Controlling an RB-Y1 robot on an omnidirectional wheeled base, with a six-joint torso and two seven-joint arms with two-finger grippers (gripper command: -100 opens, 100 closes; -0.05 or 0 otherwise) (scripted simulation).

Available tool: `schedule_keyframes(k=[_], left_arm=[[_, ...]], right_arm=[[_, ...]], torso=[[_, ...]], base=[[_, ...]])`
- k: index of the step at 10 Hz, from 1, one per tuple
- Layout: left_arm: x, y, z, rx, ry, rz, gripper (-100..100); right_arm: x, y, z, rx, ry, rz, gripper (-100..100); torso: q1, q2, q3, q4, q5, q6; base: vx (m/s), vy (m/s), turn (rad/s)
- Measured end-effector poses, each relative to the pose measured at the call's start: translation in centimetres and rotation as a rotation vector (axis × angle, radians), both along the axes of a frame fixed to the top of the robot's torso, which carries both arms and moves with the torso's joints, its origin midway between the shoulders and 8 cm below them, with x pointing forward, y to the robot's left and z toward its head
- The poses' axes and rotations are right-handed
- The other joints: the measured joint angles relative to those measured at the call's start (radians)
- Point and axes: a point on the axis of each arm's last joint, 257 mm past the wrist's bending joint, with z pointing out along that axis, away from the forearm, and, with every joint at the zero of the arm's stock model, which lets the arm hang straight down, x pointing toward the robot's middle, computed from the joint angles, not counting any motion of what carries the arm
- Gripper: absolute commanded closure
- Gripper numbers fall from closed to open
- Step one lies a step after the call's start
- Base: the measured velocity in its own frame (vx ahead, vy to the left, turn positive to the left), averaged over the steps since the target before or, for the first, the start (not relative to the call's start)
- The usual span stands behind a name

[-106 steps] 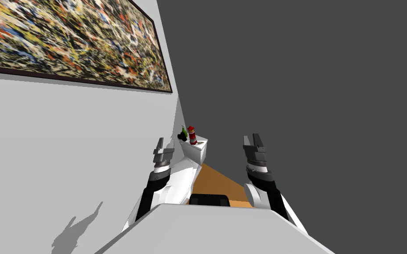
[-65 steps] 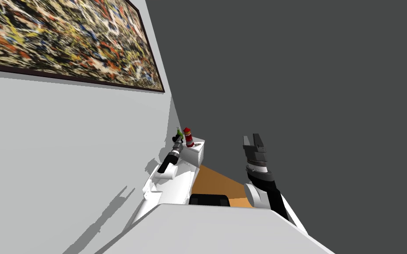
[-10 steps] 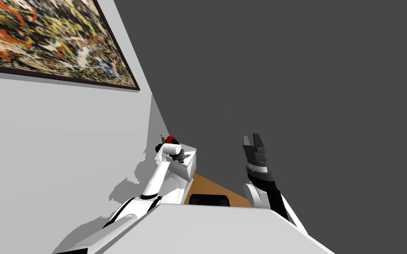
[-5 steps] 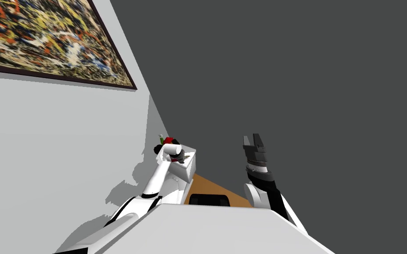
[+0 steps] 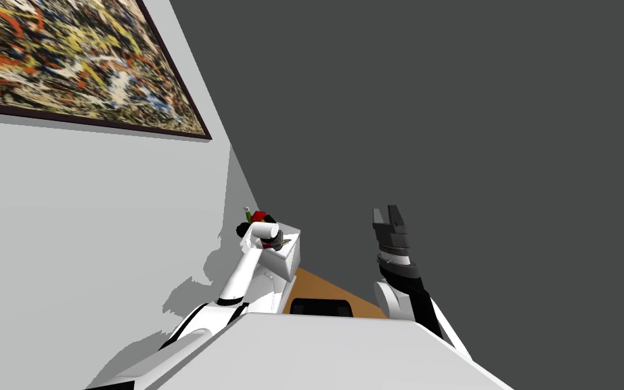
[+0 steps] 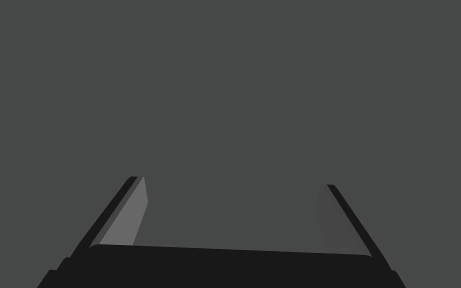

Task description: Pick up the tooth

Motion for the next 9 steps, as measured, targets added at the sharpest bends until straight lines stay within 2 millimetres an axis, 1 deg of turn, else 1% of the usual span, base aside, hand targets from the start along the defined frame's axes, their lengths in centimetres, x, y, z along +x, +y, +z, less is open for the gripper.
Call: schedule_keyframes(k=[2, 3, 4, 8, 9], left_arm=[[0.0, 0.0, 0.0, 0.000, 0.000, 0.000, 100], [0.0, 0.0, 0.0, 0.000, 0.000, 0.000, 0], [0.0, 0.0, 0.0, 0.000, 0.000, 0.000, 100], [-0.4, -0.1, 1.7, 0.000, 0.002, -0.002, 100], [-0.5, -0.1, 1.7, 0.000, 0.004, -0.001, 0]], right_arm=[[0.0, 0.0, 0.0, 0.000, 0.000, 0.000, 0], [0.0, 0.0, 0.0, 0.000, 0.000, 0.000, 0], [0.0, 0.0, 0.0, 0.000, 0.000, 0.000, 0], [0.0, 0.0, 0.0, 0.000, 0.000, 0.000, 0], [0.0, 0.0, 0.0, 0.000, 0.000, 0.000, 0]], torso=[[0.000, -0.001, 0.000, 0.000, 0.000, 0.000], [0.000, -0.001, -0.001, 0.000, 0.000, 0.000], [0.001, -0.001, -0.001, 0.000, 0.000, 0.000], [0.000, 0.000, 0.000, 0.000, 0.000, 0.000], [0.001, 0.000, 0.000, 0.000, 0.000, 0.000]], base=[[0.000, 0.000, 0.000], [0.000, 0.000, 0.000], [0.000, 0.000, 0.000], [-0.005, 0.002, 0.003], [0.000, 0.000, 0.000]])
